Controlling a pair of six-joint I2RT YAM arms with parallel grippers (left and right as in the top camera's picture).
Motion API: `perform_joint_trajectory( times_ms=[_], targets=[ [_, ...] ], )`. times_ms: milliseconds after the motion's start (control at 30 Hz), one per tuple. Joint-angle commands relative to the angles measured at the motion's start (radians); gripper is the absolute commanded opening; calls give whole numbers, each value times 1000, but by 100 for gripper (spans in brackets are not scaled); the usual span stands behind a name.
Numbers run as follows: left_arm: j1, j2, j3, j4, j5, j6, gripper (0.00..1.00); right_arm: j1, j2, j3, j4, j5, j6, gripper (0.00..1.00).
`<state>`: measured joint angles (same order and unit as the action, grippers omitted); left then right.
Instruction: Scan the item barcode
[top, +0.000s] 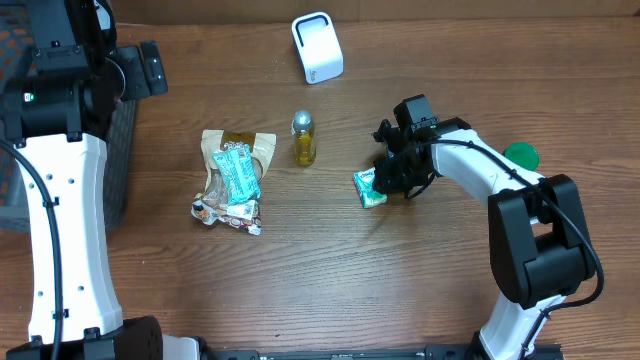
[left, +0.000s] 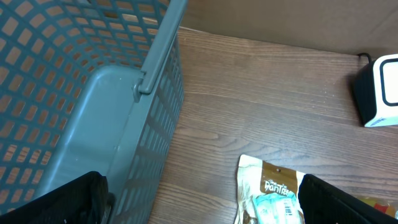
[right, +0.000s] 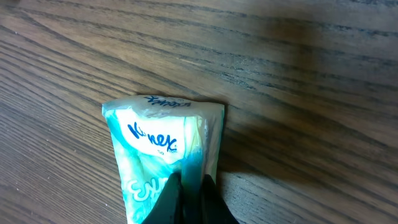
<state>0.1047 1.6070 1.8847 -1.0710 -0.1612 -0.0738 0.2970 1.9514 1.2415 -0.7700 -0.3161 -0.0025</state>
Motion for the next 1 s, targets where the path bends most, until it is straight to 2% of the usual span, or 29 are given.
perform_joint_trajectory(
  times_ms=[0, 233, 600, 800, 967],
  targets=[
    [0, 3, 0, 0, 2, 15, 100, 8, 9, -24, -2, -18, 2, 4],
    [0, 3, 0, 0, 1, 15, 100, 8, 7, 40, -62, -60, 11, 4],
    [0, 3, 0, 0, 2, 15, 99, 9, -1, 430, -374, -21, 14, 4],
    [0, 3, 0, 0, 2, 15, 99, 11, -1, 731, -483, 170, 95, 4],
    [0, 3, 0, 0, 2, 15, 100, 12, -1, 860, -418, 303, 111, 3]
  ],
)
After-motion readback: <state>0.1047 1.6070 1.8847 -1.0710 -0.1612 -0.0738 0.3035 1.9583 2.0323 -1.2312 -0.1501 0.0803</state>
